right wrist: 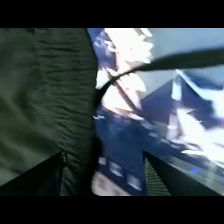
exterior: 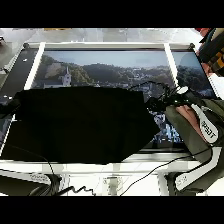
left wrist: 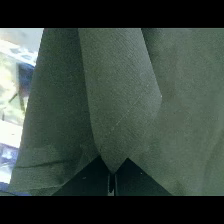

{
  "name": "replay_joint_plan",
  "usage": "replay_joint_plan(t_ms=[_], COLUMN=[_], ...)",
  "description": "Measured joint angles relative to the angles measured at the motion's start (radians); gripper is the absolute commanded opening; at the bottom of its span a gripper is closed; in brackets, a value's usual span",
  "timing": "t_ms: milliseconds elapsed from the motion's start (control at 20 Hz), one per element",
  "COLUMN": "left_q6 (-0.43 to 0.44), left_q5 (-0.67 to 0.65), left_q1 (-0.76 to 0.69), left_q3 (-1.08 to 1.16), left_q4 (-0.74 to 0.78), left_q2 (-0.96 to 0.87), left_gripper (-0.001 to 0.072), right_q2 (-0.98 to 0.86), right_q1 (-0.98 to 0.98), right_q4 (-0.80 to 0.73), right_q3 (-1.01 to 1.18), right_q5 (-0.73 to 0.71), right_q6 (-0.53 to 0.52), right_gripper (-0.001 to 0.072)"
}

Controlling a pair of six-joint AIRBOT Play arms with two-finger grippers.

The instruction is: Fold the clothes and pants, and hang the long-sleeved shirts on hangers.

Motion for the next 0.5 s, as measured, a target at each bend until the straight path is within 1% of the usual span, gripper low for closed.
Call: replay_joint_plan(t_ms=[50,100,150,200,350,500], left_q6=[0.000,0.000,0.000,0.000,0.000,0.000], left_q5=[0.000,0.000,0.000,0.000,0.001,0.007], left_q1=[0.000,0.000,0.000,0.000,0.000,-0.007], left_q3=[0.000,0.000,0.000,0.000,0.011,0.068], left_q4=[0.000,0.000,-0.001,-0.004,-0.044,-0.100], left_q2=[0.000,0.000,0.000,0.000,0.000,0.001], left_gripper=[0.0011,0.0011,0.0012,0.0011,0.0010,0.0010], right_q2=[-0.017,-0.032,-0.045,-0.053,-0.055,-0.003], right_q1=[0.005,0.011,0.020,0.029,0.040,0.013], right_q4=[0.022,0.036,0.040,0.049,0.062,0.043], right_q3=[0.005,0.008,0.011,0.015,0.044,0.068], right_q5=[0.022,0.034,0.035,0.029,-0.022,-0.089], right_q6=[-0.007,-0.021,-0.046,-0.077,-0.146,-0.167], right_gripper=[0.0411,0.0270,0.0069,0.0021,0.0021,0.0020])
